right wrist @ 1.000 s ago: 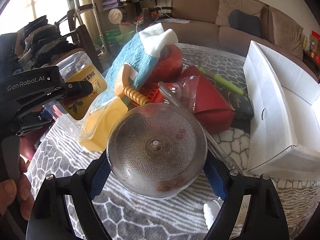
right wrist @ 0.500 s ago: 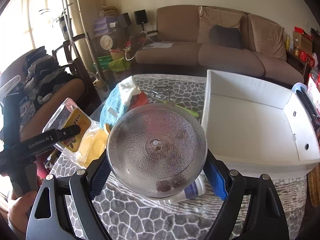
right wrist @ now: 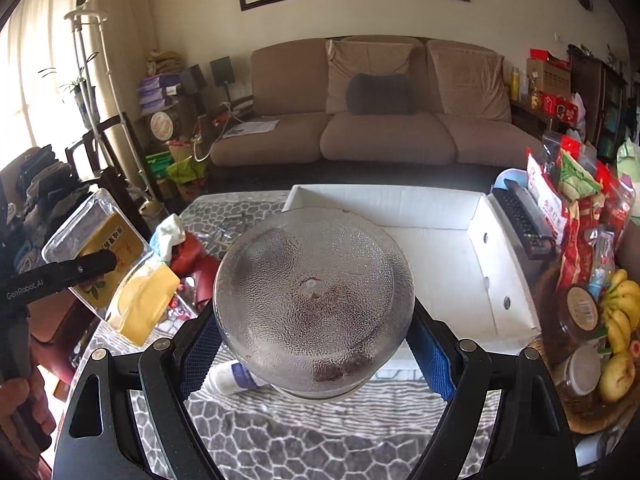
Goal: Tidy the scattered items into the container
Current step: 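Carry the tub with the left gripper while the right gripper carries the jar over the white box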
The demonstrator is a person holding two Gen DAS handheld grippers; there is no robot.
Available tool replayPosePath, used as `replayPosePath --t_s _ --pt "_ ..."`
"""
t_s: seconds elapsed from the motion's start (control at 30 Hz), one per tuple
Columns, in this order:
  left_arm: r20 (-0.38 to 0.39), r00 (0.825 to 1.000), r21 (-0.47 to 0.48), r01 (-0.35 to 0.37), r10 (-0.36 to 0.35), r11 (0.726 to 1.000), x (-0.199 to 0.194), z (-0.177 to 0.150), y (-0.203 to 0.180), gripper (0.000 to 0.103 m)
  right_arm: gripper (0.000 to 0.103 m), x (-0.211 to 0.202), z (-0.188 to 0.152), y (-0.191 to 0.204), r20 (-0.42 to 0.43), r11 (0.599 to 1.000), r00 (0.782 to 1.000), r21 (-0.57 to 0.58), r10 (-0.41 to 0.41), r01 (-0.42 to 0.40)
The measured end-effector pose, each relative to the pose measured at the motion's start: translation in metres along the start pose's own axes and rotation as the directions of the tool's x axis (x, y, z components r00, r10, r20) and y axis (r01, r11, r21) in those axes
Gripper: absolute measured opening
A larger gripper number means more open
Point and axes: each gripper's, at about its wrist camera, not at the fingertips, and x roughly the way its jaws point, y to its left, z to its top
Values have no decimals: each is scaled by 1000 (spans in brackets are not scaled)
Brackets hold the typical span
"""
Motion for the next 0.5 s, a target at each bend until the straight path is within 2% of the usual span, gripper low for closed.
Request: replayPosePath --t_s 0.13,0.3,0.5 --pt "-29 1000 44 12 -11 999 30 9 -46 58 87 -3 9 -39 1 999 1000 25 -29 29" --pt "-75 997 84 9 -3 996 78 17 -86 58 87 9 18 -80 -15 997 998 42 -67 67" --pt "-125 991 131 -28 44 991 139 7 -98 58 87 55 19 -117 -86 994 994 81 -73 79"
